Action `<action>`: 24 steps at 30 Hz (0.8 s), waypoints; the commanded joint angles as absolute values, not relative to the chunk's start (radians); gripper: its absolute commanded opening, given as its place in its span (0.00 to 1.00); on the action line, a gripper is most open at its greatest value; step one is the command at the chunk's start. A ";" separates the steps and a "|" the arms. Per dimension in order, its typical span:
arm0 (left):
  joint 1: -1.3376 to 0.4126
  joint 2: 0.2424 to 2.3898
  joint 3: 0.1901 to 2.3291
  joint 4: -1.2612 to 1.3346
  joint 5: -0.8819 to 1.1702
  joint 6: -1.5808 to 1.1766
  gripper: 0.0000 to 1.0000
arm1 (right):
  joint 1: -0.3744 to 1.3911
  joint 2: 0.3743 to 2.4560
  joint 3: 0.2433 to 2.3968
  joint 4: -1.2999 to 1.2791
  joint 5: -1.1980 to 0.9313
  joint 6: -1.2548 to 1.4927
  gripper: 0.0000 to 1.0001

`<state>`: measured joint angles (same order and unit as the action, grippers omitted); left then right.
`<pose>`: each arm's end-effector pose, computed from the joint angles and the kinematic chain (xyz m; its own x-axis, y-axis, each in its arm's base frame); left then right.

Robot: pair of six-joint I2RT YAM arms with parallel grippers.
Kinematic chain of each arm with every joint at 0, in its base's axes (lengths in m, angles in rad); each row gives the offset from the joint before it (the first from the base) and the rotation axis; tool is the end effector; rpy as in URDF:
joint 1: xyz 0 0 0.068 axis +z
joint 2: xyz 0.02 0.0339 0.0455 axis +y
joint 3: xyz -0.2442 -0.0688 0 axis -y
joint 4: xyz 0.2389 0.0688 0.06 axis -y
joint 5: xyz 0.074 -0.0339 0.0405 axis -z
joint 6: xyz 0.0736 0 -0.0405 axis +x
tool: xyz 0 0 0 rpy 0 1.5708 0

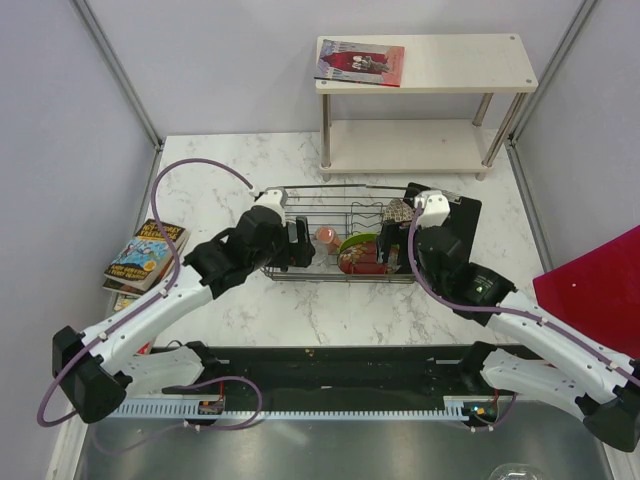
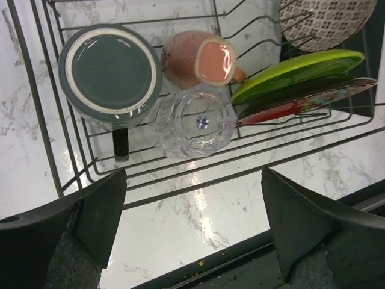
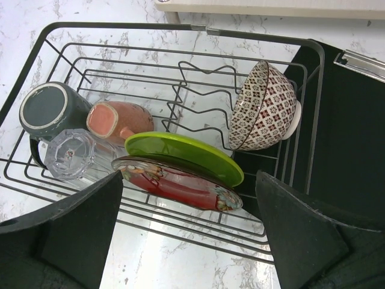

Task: Unload the mixed dishes from the dish rack
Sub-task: Pick up the cup from the dish rack.

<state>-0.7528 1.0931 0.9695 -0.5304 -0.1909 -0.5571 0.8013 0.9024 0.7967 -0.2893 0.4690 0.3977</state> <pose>0.2053 -0.1732 0.2715 -0.6737 -0.0802 -0.7347 0.2417 0.9155 -0.3216 0.1919 0.1503 0.2859 -0.3826 0.1016 -0.9183 -0.2194 0.9555 0.1971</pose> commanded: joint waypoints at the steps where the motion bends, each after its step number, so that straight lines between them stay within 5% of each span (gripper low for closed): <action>1: -0.747 1.115 0.999 -0.578 -0.271 -0.561 0.99 | 0.802 0.900 0.790 -0.282 0.482 0.414 0.98; 22: -0.689 1.200 1.019 -0.626 -0.370 -0.472 0.86 | 0.804 0.867 0.727 -0.290 0.520 0.425 0.98; 24: -0.689 1.216 1.026 -0.611 -0.359 -0.453 0.77 | 0.802 0.870 0.723 -0.288 0.519 0.429 0.98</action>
